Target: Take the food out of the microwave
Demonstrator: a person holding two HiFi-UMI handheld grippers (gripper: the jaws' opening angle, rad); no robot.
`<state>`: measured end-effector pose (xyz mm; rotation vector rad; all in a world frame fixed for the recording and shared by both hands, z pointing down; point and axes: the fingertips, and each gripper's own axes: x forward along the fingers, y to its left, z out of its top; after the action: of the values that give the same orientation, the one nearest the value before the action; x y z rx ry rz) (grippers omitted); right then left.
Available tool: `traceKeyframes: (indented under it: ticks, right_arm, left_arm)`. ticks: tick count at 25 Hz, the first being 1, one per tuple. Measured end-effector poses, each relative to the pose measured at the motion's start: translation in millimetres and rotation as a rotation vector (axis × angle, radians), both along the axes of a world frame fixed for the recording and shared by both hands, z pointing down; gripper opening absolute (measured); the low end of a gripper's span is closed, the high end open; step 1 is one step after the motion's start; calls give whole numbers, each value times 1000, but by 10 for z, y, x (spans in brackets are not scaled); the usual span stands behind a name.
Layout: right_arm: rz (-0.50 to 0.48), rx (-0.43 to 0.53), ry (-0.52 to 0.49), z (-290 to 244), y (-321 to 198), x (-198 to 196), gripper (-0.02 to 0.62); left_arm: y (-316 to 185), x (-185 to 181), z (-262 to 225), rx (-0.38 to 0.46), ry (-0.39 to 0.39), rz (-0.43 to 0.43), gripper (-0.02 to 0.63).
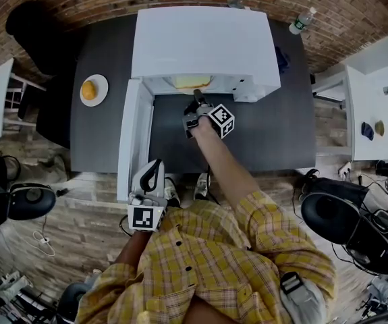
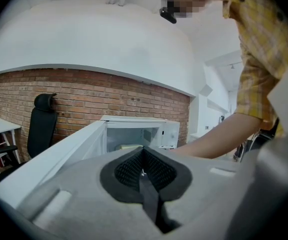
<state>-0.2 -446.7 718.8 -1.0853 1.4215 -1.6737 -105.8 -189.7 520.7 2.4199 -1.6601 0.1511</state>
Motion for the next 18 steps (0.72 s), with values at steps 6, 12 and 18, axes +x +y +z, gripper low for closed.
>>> traceKeyframes:
  ticks: [6,12,18]
  right_arm:
    - [-20,7,-7,-24,95,32,10]
    - [-38,34,3,-51,191,128,11]
    - [-62,68,-4,-204,305,192,12]
  left_arm:
    - [50,16,-8,9,6,1,-2]
    - [78,66,-30,17,7,15,-2]
    - [135,50,-38,-7,-25,19,-2]
